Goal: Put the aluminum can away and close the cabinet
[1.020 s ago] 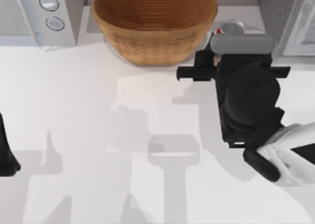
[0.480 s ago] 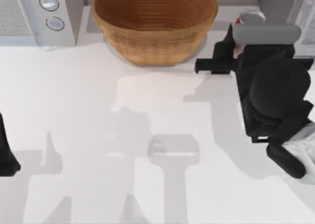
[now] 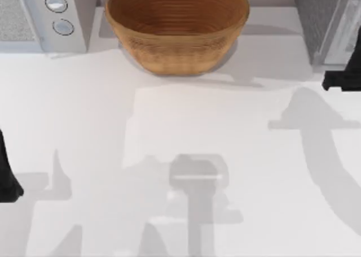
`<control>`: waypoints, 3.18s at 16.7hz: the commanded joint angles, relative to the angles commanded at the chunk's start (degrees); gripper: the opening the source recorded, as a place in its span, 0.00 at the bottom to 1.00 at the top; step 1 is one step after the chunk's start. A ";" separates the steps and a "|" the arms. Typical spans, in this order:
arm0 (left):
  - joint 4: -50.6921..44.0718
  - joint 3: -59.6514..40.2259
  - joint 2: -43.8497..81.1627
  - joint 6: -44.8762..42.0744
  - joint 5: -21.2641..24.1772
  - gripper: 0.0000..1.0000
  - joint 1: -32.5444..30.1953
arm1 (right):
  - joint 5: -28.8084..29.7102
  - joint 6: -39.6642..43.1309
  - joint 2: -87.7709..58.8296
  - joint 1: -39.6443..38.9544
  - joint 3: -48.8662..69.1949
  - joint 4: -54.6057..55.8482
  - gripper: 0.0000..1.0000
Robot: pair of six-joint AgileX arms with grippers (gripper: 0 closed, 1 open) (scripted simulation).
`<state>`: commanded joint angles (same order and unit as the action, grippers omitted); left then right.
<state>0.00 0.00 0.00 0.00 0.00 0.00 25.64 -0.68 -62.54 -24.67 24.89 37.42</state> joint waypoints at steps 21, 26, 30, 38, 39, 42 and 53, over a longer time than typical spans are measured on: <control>0.00 0.00 0.00 0.00 0.00 1.00 0.00 | -25.57 0.58 62.30 24.50 -24.76 -37.32 0.00; 0.00 0.00 0.00 0.00 0.00 1.00 0.00 | -24.92 0.53 57.91 23.90 -18.96 -38.71 0.00; 0.00 0.00 0.00 0.00 0.00 1.00 0.00 | -23.42 0.41 47.68 22.49 -5.47 -41.97 0.00; 0.00 0.00 0.00 0.00 0.00 1.00 0.00 | -19.15 0.06 18.58 18.48 32.75 -51.24 0.00; 0.00 0.00 0.00 0.00 0.00 1.00 0.00 | -18.60 0.01 14.81 17.96 37.69 -52.44 0.00; 0.00 0.00 0.00 0.00 0.00 1.00 0.00 | -17.04 -0.11 4.19 16.50 51.67 -55.82 0.00; 0.00 0.00 0.00 0.00 0.00 1.00 0.00 | -14.42 -0.32 -13.63 14.05 75.18 -61.49 0.00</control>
<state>0.00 0.00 0.00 0.00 0.00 0.00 11.21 -1.00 -76.17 -10.62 100.06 -24.07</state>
